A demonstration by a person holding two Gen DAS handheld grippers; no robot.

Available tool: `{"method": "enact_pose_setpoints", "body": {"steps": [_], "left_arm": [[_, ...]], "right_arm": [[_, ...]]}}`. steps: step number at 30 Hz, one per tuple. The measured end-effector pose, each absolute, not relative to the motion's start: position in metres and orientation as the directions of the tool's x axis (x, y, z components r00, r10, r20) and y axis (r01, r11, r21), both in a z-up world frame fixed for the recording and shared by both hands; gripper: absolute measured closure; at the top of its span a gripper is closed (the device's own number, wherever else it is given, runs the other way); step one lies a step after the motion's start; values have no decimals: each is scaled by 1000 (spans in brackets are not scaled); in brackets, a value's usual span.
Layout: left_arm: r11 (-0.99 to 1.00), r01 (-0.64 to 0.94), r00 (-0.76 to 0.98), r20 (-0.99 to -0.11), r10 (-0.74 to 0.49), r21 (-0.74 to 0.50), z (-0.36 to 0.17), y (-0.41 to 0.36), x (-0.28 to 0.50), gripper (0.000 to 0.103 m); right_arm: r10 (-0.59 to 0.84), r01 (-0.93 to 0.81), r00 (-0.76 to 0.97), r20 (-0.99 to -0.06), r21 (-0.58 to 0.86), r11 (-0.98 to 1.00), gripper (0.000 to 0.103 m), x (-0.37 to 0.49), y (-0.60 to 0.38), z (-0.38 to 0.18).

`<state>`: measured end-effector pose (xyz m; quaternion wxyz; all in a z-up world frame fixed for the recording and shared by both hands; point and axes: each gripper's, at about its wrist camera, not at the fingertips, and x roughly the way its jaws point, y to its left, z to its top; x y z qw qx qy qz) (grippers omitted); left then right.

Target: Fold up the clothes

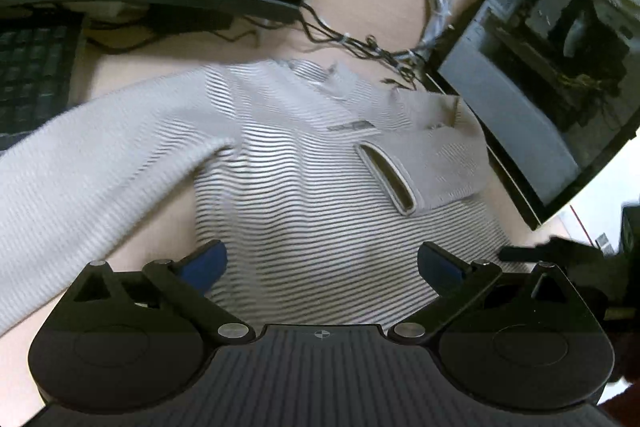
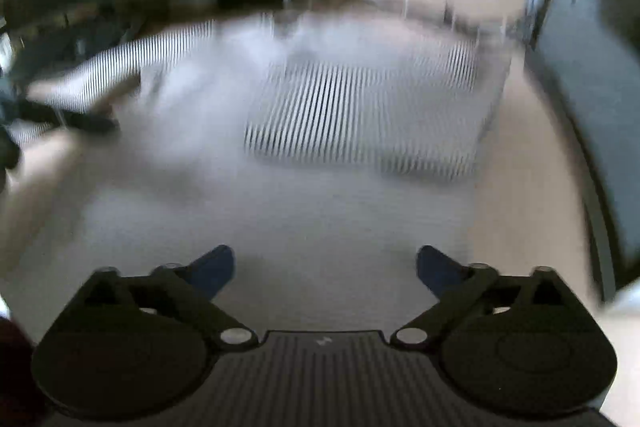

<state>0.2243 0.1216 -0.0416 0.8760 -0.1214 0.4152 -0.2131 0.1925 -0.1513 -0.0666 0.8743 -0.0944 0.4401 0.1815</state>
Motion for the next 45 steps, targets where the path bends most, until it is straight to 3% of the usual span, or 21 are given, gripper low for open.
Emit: {"method": "enact_pose_setpoints", "body": {"steps": [3,7,9,11,12,19,21,23,26,29,33,38,45], "left_arm": [[898,205,599,-676,-430,-390,-30,140,216,0],[908,110,648,-664,-374,-405,-11,166,210,0],[907,84,668,-652,-358,-412,-3,175,208,0],[913,60,677,-656,-334,-404,3,180,207,0],[918,46,679,-661,-318,-395,6,182,206,0],[911,26,691,-651,-314,-413,11,189,195,0],[910,21,688,-654,-314,-415,9,191,193,0],[910,15,683,-661,-312,-414,6,193,191,0],[911,5,676,-670,-306,-412,2,198,191,0],[909,-16,675,-675,-297,-416,-2,206,191,0],[896,-45,672,-677,-300,-442,-7,212,194,0],[890,-32,682,-661,-313,-455,-3,209,195,0],[886,-64,691,-661,-293,-459,-4,214,185,0]], "right_arm": [[199,-377,569,-798,-37,926,0,185,-145,-64],[144,-400,723,-675,-239,885,0,181,-114,-46],[136,-415,742,-657,-290,862,8,189,-96,-49],[136,-439,738,-661,-317,840,32,201,-78,-59],[129,-446,732,-669,-329,832,35,207,-70,-64],[87,-430,737,-671,-365,826,41,230,-43,-72],[83,-430,730,-679,-361,828,49,233,-45,-71],[94,-434,702,-706,-320,842,83,235,-52,-68],[104,-394,699,-708,-260,882,100,240,-73,-48],[70,-237,762,-643,-178,955,100,255,-124,5],[51,-42,877,-478,29,999,100,270,-195,108],[214,-178,922,-321,138,974,100,273,-178,179],[361,-325,839,-406,157,933,100,307,-106,145]]}}
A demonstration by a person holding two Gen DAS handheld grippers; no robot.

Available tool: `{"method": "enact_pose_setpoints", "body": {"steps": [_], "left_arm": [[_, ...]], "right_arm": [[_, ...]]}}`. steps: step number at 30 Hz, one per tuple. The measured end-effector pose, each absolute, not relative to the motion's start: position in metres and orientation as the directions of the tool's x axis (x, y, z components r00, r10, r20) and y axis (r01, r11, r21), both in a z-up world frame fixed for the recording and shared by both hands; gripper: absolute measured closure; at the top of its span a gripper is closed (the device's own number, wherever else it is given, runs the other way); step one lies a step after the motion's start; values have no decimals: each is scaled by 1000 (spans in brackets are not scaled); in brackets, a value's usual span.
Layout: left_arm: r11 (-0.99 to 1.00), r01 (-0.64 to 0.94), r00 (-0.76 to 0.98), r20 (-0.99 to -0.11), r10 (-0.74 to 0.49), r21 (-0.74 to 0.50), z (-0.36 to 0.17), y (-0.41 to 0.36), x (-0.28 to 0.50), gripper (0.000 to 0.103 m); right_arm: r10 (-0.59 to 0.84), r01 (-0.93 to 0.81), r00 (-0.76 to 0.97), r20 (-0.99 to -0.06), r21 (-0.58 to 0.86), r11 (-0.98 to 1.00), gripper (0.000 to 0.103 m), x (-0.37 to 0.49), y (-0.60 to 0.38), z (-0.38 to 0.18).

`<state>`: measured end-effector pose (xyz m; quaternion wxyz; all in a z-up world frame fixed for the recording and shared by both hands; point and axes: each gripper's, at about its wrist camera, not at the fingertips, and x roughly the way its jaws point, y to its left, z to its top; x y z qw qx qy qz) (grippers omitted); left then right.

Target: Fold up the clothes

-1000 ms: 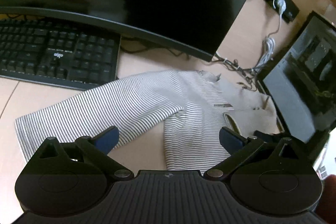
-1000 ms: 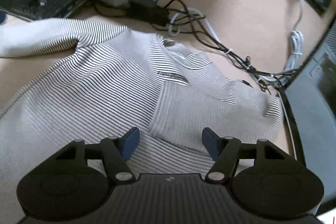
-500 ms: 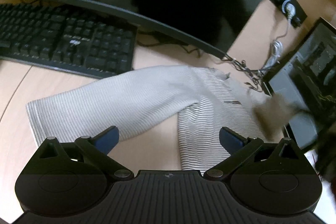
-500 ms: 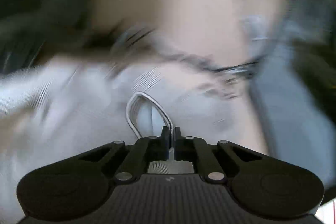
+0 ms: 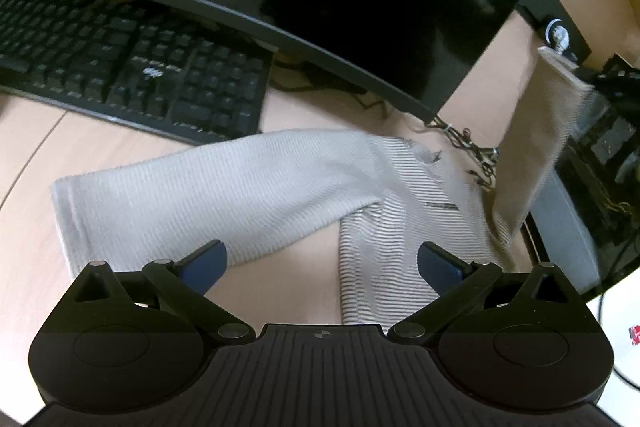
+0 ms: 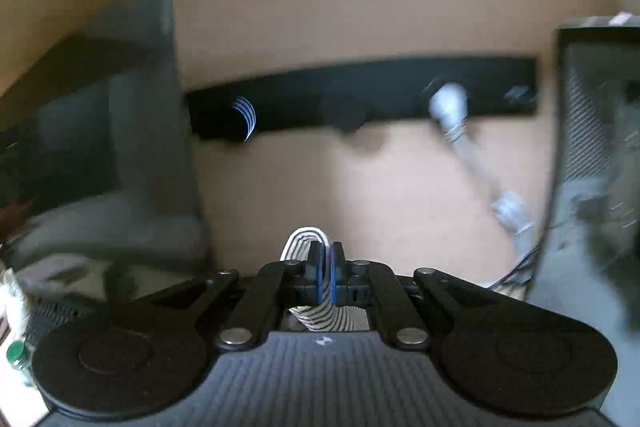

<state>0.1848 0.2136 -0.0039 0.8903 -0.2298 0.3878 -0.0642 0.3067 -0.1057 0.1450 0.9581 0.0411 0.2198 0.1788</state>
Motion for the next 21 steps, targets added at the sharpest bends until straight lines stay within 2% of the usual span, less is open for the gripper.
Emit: {"method": "enact_pose_setpoints", "body": {"steps": [5,9,11,13,18,21], "left_arm": [[884,-140,690,-684,-236,-446,-10,230,175,0],[881,-186,688,-698,-199,-435,-12,242,167,0],[882,-201,688,-703,-182,-425,-13,248,163,0],[880,-222,683,-712,-167,-419,-16,254,160,0],[876,-255,671,-727,-144,-409,-21,267,156,0],[885,-263,680,-724,-114,-385,-20,273,153,0]], "right_arm": [[404,-382,775,-486,150,912,100,323,-65,109],[434,-399,758,-487,179,899,95,332,-48,91],[432,-396,765,-478,180,901,80,332,-47,89],[434,-395,767,-473,186,900,70,332,-50,87],[407,-347,761,-505,213,913,57,336,-69,70],[362,-289,745,-560,218,932,51,320,-88,46]]}}
